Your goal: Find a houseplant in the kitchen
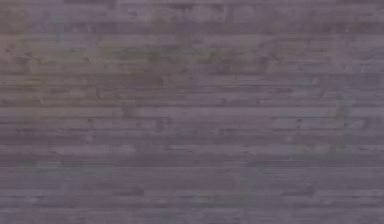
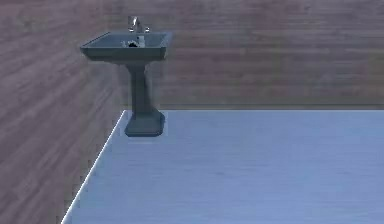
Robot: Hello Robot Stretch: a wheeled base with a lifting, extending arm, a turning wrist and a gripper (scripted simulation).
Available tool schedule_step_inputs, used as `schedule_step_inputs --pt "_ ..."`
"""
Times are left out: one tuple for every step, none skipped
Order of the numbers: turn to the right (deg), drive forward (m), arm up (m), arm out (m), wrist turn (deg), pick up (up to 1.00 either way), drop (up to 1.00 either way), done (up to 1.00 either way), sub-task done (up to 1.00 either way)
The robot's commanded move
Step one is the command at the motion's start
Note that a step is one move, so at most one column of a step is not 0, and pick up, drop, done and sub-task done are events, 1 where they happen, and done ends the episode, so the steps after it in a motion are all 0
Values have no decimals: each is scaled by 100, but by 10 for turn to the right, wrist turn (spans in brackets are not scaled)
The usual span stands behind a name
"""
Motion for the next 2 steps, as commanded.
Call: schedule_step_inputs --pt "-450 0 0 0 0 0 0 0 0" --pt "-450 0 0 0 0 0 0 0 0"
